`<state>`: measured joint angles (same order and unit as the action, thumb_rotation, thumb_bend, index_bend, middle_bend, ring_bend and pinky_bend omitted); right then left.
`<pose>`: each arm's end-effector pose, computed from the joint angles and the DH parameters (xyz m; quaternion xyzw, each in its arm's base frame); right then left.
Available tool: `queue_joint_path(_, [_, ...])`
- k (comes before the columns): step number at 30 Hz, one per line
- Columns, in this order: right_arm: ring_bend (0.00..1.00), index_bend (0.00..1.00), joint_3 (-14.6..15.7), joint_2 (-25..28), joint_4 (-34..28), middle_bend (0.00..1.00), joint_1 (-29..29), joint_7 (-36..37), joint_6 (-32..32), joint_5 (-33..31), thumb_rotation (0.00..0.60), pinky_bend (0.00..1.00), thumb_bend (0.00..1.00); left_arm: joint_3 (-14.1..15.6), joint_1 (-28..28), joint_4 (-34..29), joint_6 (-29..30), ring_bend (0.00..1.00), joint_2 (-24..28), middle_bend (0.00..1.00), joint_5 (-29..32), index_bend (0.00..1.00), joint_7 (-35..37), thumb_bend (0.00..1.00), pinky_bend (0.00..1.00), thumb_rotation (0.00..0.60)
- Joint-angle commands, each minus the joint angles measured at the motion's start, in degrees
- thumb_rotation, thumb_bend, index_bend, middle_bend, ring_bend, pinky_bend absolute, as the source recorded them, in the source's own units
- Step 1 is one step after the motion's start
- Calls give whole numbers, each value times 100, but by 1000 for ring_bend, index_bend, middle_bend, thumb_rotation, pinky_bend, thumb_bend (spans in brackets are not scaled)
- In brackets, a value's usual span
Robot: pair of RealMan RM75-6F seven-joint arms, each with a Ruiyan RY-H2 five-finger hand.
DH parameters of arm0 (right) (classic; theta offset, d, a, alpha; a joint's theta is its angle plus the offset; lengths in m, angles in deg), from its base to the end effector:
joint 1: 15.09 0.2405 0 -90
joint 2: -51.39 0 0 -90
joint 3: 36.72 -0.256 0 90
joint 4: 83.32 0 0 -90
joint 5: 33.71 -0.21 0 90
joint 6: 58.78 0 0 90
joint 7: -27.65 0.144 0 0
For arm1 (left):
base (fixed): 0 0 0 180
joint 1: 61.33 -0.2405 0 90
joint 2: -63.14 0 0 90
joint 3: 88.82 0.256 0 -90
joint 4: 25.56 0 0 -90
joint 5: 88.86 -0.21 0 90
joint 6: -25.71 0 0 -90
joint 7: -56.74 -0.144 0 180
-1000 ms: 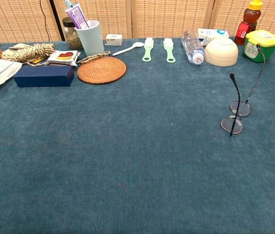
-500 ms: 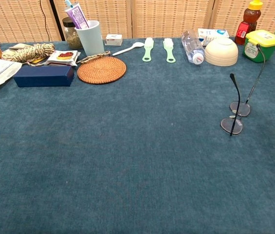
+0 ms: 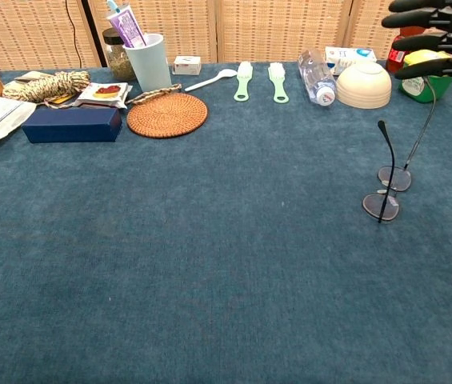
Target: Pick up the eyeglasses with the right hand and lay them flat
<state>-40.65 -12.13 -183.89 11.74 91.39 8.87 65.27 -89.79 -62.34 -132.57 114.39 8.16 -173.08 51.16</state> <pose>-0.1804 -0.2580 0.1029 0.4962 -0.6542 0.5671 0.0647 -0.2905 0.1416 0.1910 -0.5620 -0.4154 -0.3588 0.6187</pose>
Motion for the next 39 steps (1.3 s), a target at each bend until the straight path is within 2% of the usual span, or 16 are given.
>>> queue_joint_path(1, [30,85,97,71,-218,22,226,458,-41,275,600,112,126,4,-3,16,-7,76,-1,82,5,125,14,340,0,600])
queue_joint_path(6, [0,3,281,58,-376,0,501,916,-161,586,600,113,126,-20,0,46,-1,76,23,82,29,125,88,340,0,600])
queue_joint_path(13, [0,0,444,-172,-479,0,758,702,-518,563,600,85,127,-65,40,71,-7,77,34,82,14,125,138,340,0,600])
queue_joint_path(19, [0,0,456,-545,-469,0,874,-6,-966,71,600,2,126,-83,60,111,-29,76,30,82,34,125,173,340,0,600])
queue_joint_path(33, [0,0,251,-1204,-72,0,951,-1005,-1471,-1145,600,0,127,-94,70,110,-17,76,46,82,18,125,186,340,0,599])
queue_joint_path(39, [0,0,217,-1304,48,0,827,-1406,-1423,-1518,600,0,126,-99,73,94,-4,76,54,82,5,125,171,340,0,600])
